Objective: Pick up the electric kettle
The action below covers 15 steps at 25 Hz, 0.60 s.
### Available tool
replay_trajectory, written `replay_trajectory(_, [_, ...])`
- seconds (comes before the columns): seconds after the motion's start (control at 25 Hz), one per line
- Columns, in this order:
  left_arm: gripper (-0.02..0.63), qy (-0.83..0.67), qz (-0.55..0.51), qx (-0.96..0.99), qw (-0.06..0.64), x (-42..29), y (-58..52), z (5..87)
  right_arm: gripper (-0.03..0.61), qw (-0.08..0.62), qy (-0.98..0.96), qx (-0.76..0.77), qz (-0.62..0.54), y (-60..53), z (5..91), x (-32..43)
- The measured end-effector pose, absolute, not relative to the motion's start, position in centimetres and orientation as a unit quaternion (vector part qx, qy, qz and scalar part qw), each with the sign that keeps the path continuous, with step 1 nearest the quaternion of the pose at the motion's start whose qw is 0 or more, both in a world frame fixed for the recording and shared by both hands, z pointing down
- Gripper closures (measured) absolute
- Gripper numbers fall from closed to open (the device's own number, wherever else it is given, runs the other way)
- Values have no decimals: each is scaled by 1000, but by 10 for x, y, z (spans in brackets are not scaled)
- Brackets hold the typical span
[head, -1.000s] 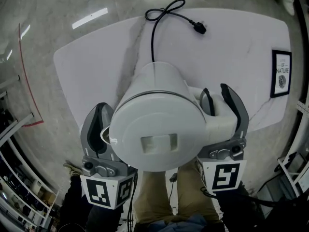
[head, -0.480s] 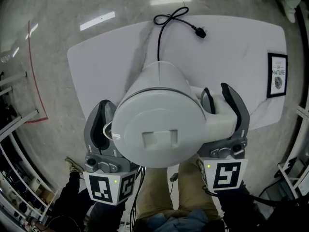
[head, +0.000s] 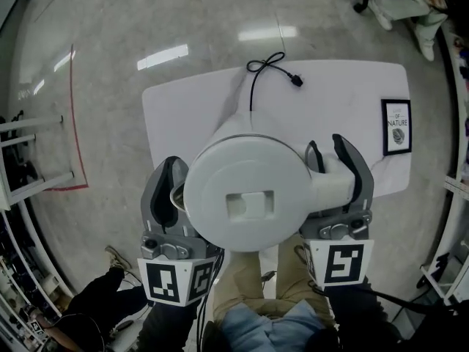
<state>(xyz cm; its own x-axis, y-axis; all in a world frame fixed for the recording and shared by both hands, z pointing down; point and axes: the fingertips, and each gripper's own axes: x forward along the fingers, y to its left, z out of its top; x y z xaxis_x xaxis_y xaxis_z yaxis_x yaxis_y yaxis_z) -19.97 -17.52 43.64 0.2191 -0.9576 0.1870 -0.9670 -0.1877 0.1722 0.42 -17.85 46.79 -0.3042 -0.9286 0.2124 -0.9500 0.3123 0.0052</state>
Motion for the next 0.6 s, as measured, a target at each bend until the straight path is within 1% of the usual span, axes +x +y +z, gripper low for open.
replay_trajectory(0.2, [614,-628,-18,771,104,-195,-166,367,425,70,-811,580,40,-177,401,8])
replay_trajectory(0.4, [614,-644,-30,761,78,-213,-158,300,425,54,-820,569,20,-177,335,-9])
replay_trajectory(0.6, [614,-657,-49,751,45,-221,-127,240,425,20,-830,557,17,-155,279,-17])
